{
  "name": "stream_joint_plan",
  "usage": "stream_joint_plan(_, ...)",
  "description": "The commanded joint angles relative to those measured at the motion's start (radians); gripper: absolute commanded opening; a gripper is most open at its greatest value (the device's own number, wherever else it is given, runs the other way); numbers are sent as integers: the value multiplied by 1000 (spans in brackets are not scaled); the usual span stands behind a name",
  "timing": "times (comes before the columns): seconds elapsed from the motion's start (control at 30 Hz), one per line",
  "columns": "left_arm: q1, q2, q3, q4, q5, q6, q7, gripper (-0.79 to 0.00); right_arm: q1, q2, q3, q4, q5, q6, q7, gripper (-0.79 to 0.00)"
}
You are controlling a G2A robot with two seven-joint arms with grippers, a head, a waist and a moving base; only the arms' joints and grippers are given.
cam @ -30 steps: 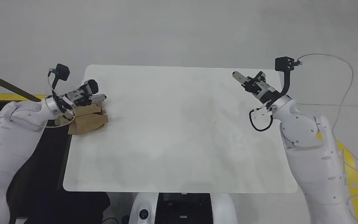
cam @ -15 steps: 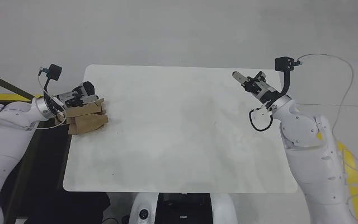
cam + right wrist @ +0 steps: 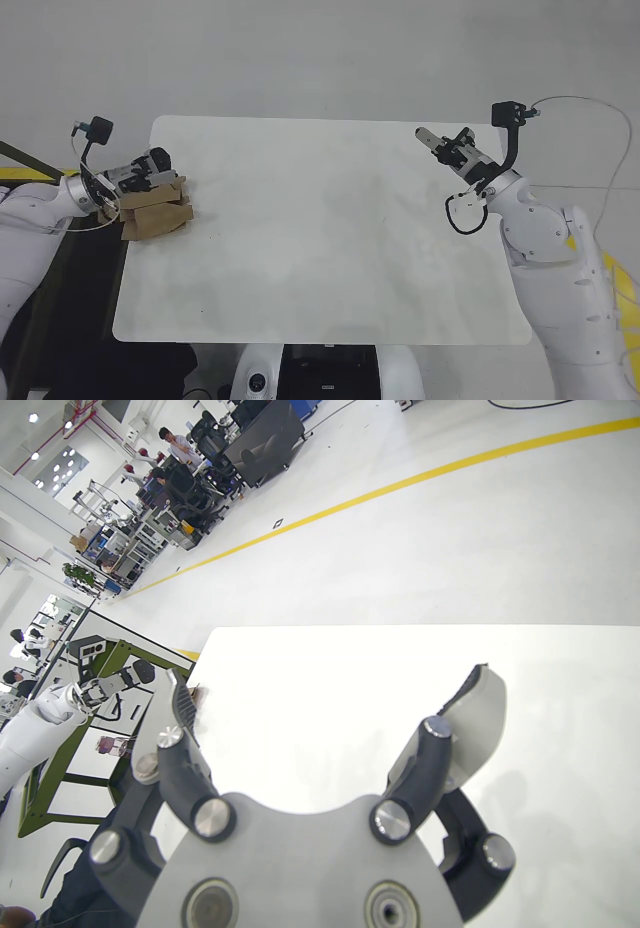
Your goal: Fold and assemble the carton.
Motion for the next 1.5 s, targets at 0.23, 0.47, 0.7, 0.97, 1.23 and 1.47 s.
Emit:
stream_joint_plan(0.23, 6, 20, -53, 57, -290, 212, -301, 0, 0, 0, 0, 0, 0, 0, 0, 0)
stream_joint_plan(0.47, 21, 26, -84, 133, -360, 260, -349, 0, 0, 0, 0, 0, 0, 0, 0, 0)
stream_joint_plan(0.7, 19, 26, -109, 226, -397, 281, -370, 0, 0, 0, 0, 0, 0, 0, 0, 0)
stream_joint_plan(0.97, -21, 20, -121, 347, -375, 303, -392, 0, 0, 0, 0, 0, 0, 0, 0, 0)
stream_joint_plan(1.23, -85, 9, -115, 464, -323, 329, -411, 0, 0, 0, 0, 0, 0, 0, 0, 0)
stream_joint_plan(1.47, -145, -3, -111, 561, -283, 357, -390, 0, 0, 0, 0, 0, 0, 0, 0, 0)
